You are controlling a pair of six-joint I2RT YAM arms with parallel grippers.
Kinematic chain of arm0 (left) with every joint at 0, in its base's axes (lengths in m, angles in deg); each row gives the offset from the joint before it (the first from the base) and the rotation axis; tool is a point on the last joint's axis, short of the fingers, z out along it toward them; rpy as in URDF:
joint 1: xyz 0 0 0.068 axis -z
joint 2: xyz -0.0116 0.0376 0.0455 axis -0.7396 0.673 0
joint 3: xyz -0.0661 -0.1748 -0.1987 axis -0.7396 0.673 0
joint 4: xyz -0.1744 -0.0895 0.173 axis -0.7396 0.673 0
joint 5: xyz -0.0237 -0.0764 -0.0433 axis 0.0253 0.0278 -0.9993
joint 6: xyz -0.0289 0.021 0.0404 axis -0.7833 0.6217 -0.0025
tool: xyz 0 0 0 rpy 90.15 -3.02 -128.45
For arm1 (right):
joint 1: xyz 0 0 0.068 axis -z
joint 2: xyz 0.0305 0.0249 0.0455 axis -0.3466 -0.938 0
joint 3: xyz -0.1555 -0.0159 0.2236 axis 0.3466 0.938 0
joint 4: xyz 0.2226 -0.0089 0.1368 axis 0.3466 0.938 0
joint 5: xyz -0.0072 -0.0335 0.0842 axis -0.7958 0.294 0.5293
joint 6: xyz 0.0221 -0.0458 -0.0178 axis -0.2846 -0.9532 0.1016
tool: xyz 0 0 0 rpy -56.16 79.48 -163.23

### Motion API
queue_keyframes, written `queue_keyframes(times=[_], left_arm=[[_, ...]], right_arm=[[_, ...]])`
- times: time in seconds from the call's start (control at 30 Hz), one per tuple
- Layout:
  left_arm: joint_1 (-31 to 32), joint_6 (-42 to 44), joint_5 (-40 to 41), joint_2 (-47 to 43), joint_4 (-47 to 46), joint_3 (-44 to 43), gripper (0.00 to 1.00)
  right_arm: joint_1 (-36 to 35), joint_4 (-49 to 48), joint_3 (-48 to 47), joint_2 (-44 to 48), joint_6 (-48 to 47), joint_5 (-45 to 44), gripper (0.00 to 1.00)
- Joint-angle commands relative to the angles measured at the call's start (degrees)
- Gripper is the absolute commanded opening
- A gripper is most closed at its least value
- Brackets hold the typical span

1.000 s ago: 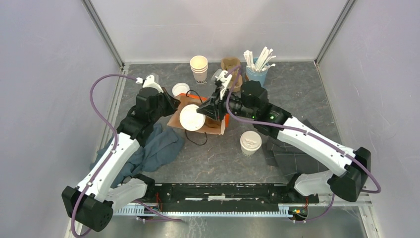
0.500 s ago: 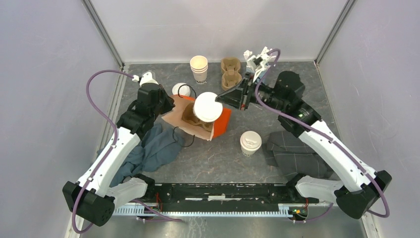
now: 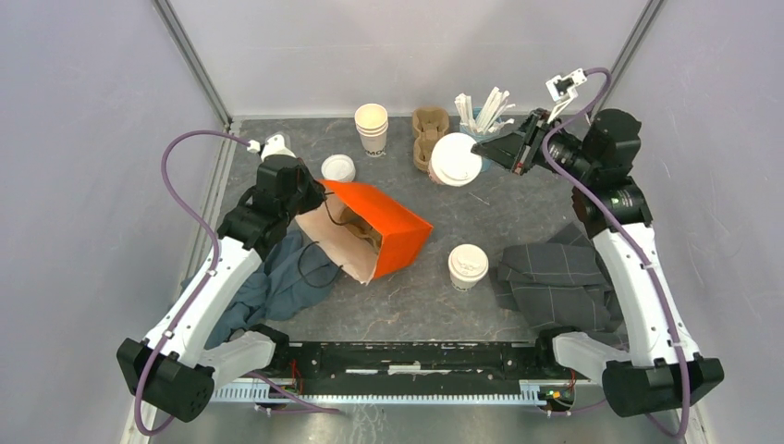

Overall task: Pack the takeout coffee
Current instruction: Place the coffee cup at the center of the board.

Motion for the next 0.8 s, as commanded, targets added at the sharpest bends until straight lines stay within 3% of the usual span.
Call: queue_keyframes(times=[0.0,0.17,0.43,0.77], left_arm=[[-0.01,2.21,-1.98,-0.71,0.58,-2.71,0.02],[0.05,3.27,-2.33,-0.01,4.65,-6.11,0.02],[-0.02,3.03,-3.95,0.46,7.95,-8.79,0.02],[-0.02,2.78,-5.89,1.5,6.27,-7.71,0.02]], right_arm=[[2.34,-3.54,7.04,-2.38,-2.78,-0.97,0.17],[4.74,-6.45,12.63,-8.55,-5.38,-5.41,0.18],[6.3,-15.74,24.02,-13.99,0.67,-4.7,0.21],[6.78,-19.15,28.15,-20.4,-0.1,-4.12,0.26]])
